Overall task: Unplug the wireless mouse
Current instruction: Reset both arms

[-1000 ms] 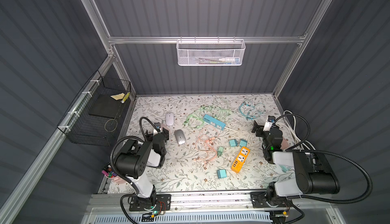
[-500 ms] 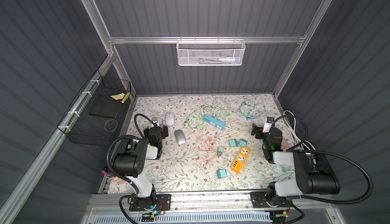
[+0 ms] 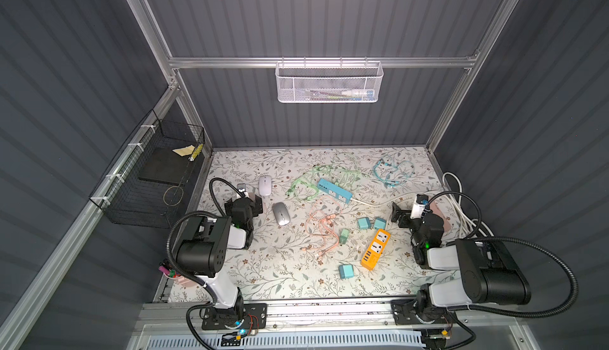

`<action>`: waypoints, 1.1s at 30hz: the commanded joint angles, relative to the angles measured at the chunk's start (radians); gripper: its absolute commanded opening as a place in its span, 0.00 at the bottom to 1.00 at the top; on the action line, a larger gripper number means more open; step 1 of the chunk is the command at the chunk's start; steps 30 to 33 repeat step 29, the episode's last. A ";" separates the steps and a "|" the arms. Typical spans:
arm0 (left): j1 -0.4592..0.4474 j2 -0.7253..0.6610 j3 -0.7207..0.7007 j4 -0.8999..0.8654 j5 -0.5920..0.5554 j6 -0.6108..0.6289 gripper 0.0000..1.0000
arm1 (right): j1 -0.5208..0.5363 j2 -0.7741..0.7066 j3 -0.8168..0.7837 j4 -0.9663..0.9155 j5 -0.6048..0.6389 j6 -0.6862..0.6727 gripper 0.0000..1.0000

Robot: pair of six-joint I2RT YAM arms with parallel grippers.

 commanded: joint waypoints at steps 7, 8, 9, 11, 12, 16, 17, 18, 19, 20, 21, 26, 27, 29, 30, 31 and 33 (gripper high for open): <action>-0.001 0.006 -0.008 0.005 0.005 -0.010 1.00 | 0.021 -0.012 0.062 -0.014 0.165 0.037 0.99; -0.001 0.006 -0.007 0.006 0.006 -0.010 1.00 | 0.022 -0.010 0.058 0.002 -0.011 -0.035 0.99; -0.001 0.006 -0.008 0.005 0.006 -0.009 1.00 | 0.029 -0.006 0.065 -0.011 -0.150 -0.102 0.99; -0.002 0.006 -0.007 0.005 0.006 -0.010 1.00 | 0.030 -0.012 0.059 -0.007 -0.022 -0.045 0.99; -0.001 0.006 -0.008 0.006 0.006 -0.010 1.00 | 0.030 -0.005 0.071 -0.015 0.063 -0.016 0.99; -0.001 0.006 -0.008 0.005 0.006 -0.010 1.00 | 0.039 -0.004 0.148 -0.166 0.180 0.023 0.99; -0.001 0.006 -0.007 0.007 0.005 -0.010 1.00 | 0.041 0.009 0.147 -0.137 0.142 -0.001 0.99; -0.001 0.006 -0.008 0.004 0.006 -0.009 1.00 | 0.042 0.012 0.164 -0.167 0.095 -0.018 0.99; -0.001 0.006 -0.008 0.005 0.005 -0.011 1.00 | 0.039 -0.002 0.175 -0.215 0.081 -0.018 0.99; -0.001 0.006 -0.007 0.006 0.006 -0.010 1.00 | 0.039 0.004 0.172 -0.202 0.071 -0.021 0.99; -0.001 0.006 -0.008 0.006 0.006 -0.010 1.00 | 0.034 0.019 0.183 -0.194 0.056 -0.021 0.99; -0.001 0.006 -0.007 0.006 0.005 -0.010 1.00 | 0.001 0.009 0.193 -0.233 -0.008 -0.004 0.99; -0.001 0.006 -0.008 0.005 0.006 -0.010 1.00 | 0.001 0.004 0.186 -0.228 -0.005 -0.003 0.99; -0.001 0.007 -0.007 0.006 0.005 -0.010 1.00 | 0.001 0.003 0.177 -0.208 -0.009 -0.003 0.99; -0.001 0.007 -0.007 0.006 0.005 -0.010 1.00 | 0.001 0.003 0.177 -0.208 -0.009 -0.003 0.99; -0.001 0.007 -0.007 0.006 0.005 -0.010 1.00 | 0.001 0.003 0.177 -0.208 -0.009 -0.003 0.99; -0.001 0.007 -0.007 0.006 0.005 -0.010 1.00 | 0.001 0.003 0.177 -0.208 -0.009 -0.003 0.99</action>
